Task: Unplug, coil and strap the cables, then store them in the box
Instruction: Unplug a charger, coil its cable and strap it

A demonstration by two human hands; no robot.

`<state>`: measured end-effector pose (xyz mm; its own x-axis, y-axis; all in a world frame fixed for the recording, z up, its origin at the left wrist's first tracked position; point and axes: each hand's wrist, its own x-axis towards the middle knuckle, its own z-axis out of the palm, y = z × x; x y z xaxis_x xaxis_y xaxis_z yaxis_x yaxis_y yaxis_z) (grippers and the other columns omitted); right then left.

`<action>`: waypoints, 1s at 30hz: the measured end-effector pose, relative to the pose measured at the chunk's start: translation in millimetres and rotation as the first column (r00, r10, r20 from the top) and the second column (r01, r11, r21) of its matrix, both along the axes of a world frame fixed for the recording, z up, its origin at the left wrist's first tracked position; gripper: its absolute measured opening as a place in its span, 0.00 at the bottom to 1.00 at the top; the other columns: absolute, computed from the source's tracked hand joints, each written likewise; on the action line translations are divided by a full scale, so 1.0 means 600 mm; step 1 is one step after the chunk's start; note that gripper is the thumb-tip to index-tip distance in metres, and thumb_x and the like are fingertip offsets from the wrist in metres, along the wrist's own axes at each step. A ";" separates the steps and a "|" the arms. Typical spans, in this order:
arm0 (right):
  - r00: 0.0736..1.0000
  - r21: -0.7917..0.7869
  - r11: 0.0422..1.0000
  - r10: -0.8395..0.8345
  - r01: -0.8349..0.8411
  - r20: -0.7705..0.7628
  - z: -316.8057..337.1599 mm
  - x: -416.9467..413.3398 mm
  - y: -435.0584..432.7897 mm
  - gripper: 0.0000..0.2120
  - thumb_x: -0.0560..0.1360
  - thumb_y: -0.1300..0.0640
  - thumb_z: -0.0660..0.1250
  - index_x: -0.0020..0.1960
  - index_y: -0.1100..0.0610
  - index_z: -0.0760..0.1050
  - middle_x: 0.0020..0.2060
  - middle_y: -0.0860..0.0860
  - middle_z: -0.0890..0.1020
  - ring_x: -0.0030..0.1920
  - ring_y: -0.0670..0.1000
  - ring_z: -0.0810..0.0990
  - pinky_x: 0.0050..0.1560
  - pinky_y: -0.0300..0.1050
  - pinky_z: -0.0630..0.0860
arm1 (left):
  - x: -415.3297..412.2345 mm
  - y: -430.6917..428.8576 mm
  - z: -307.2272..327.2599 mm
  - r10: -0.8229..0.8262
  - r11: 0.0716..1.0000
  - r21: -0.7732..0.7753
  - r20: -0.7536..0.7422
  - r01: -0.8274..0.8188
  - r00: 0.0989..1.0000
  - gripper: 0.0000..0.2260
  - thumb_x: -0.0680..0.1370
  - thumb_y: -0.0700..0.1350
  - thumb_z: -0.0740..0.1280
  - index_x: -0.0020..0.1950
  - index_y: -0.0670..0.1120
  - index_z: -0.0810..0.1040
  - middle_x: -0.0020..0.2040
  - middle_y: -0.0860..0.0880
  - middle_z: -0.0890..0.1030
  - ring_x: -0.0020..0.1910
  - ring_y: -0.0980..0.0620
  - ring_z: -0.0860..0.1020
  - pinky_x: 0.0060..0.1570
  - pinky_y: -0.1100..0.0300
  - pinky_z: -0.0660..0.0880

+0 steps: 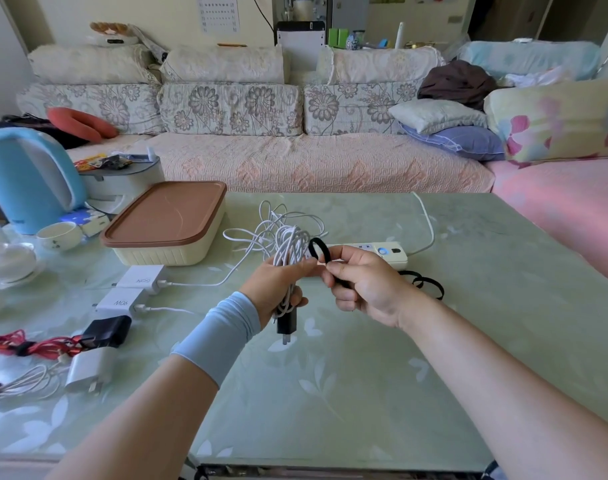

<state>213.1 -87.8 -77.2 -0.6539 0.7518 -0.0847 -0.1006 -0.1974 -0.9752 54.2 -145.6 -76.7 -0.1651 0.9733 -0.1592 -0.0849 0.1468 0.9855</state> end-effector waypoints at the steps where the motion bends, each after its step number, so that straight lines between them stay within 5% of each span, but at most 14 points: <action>1: 1.000 -0.009 1.000 0.013 -0.013 0.004 0.002 0.001 0.002 0.12 0.82 0.67 0.54 0.53 0.57 0.75 0.31 0.52 0.72 0.23 0.46 0.57 0.26 0.38 0.54 | -0.002 0.002 -0.001 0.037 0.999 -0.012 -0.034 -0.038 0.999 0.09 0.78 0.46 0.68 0.55 0.43 0.75 0.43 0.48 0.85 0.22 0.52 0.67 0.41 0.52 0.79; 5: 0.987 -0.048 0.996 -0.078 0.072 -0.138 0.020 0.008 0.007 0.11 0.83 0.60 0.56 0.47 0.55 0.75 0.29 0.50 0.64 0.22 0.46 0.55 0.26 0.36 0.52 | -0.014 0.007 -0.010 0.082 0.992 -0.079 -0.210 -0.100 0.974 0.10 0.76 0.49 0.70 0.47 0.43 0.73 0.27 0.50 0.77 0.23 0.48 0.76 0.50 0.40 0.79; 9: 0.971 0.184 0.972 -0.104 0.145 -0.214 0.036 0.003 -0.007 0.08 0.80 0.56 0.62 0.46 0.59 0.77 0.30 0.51 0.72 0.23 0.48 0.63 0.24 0.38 0.61 | 0.006 0.010 -0.006 0.049 0.991 -0.110 -0.257 -0.079 0.965 0.10 0.77 0.45 0.68 0.41 0.43 0.70 0.25 0.49 0.73 0.24 0.47 0.80 0.29 0.60 0.78; 13: 0.998 0.351 0.936 0.009 -0.031 0.062 0.038 -0.007 -0.031 0.08 0.78 0.57 0.67 0.50 0.59 0.82 0.30 0.50 0.79 0.21 0.47 0.66 0.23 0.36 0.58 | 0.031 0.018 -0.009 -0.024 0.995 -0.092 -0.500 -0.026 0.866 0.09 0.80 0.43 0.62 0.40 0.46 0.67 0.29 0.48 0.73 0.21 0.54 0.77 0.23 0.67 0.73; 16: 0.968 0.312 0.950 -0.050 -0.031 0.247 0.033 -0.003 -0.035 0.06 0.76 0.55 0.71 0.44 0.58 0.84 0.29 0.52 0.80 0.20 0.48 0.63 0.24 0.39 0.55 | 0.026 0.017 -0.009 -0.010 0.999 -0.038 -0.648 -0.019 0.762 0.11 0.79 0.39 0.62 0.37 0.48 0.68 0.33 0.49 0.75 0.27 0.53 0.77 0.30 0.61 0.79; 19: 0.929 0.270 0.962 -0.122 0.025 0.351 0.033 0.002 -0.034 0.12 0.74 0.50 0.73 0.38 0.57 0.83 0.29 0.54 0.81 0.19 0.48 0.62 0.26 0.41 0.55 | 0.026 0.013 0.000 -0.123 0.992 -0.104 -0.708 0.071 0.696 0.09 0.78 0.39 0.62 0.38 0.47 0.68 0.32 0.51 0.73 0.27 0.55 0.75 0.24 0.67 0.70; 26: 0.934 0.252 0.966 -0.148 0.066 0.325 0.038 -0.007 -0.039 0.13 0.74 0.50 0.73 0.34 0.56 0.82 0.30 0.55 0.82 0.19 0.49 0.62 0.26 0.42 0.56 | 0.007 -0.017 0.014 -0.273 0.940 -0.015 -0.636 0.342 0.721 0.13 0.69 0.42 0.76 0.41 0.47 0.72 0.34 0.52 0.73 0.32 0.53 0.72 0.38 0.61 0.74; 30: 0.938 0.254 0.960 -0.192 0.119 0.288 0.040 -0.005 -0.032 0.12 0.74 0.52 0.73 0.35 0.58 0.81 0.29 0.53 0.81 0.20 0.50 0.61 0.26 0.40 0.55 | 0.008 -0.015 0.017 -0.401 0.912 0.027 -0.143 0.409 0.905 0.11 0.69 0.54 0.65 0.37 0.46 0.72 0.36 0.45 0.70 0.29 0.47 0.70 0.40 0.52 0.70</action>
<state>210.3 -107.2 -53.0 -0.4969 0.8646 -0.0750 0.1990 0.0294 -0.9796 59.1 -154.7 -66.6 0.2298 0.9673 -0.1073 0.1011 0.0859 0.9912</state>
